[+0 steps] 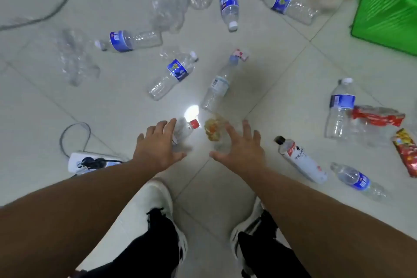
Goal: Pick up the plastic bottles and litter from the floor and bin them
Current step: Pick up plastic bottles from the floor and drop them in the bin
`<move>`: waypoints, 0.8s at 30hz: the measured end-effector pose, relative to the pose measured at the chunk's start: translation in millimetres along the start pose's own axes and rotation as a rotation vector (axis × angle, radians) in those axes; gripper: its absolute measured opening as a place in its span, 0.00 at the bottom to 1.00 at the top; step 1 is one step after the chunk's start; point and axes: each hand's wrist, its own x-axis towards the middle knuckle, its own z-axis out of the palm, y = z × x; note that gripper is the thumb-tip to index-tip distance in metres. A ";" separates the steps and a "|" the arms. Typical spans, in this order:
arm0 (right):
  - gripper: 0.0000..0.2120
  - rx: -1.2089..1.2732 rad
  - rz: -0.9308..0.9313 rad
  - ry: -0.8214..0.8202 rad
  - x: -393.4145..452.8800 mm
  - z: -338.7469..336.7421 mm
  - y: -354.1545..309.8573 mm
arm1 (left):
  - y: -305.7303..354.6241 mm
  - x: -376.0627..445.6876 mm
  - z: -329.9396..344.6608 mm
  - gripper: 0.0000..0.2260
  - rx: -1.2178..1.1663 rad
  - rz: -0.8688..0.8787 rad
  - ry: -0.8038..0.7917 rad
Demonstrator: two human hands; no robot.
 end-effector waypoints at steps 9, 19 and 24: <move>0.34 -0.270 -0.124 0.238 98.0 92.2 2.9 | -41.4 52.3 83.4 0.37 0.010 -0.006 0.053; 0.25 -0.100 -0.190 0.191 8.8 11.3 -16.5 | -28.1 -3.0 -25.6 0.33 -0.056 -0.098 0.086; 0.24 -0.093 -0.161 0.170 -85.2 -92.3 -70.9 | -11.5 -82.7 -137.4 0.32 -0.116 -0.142 0.115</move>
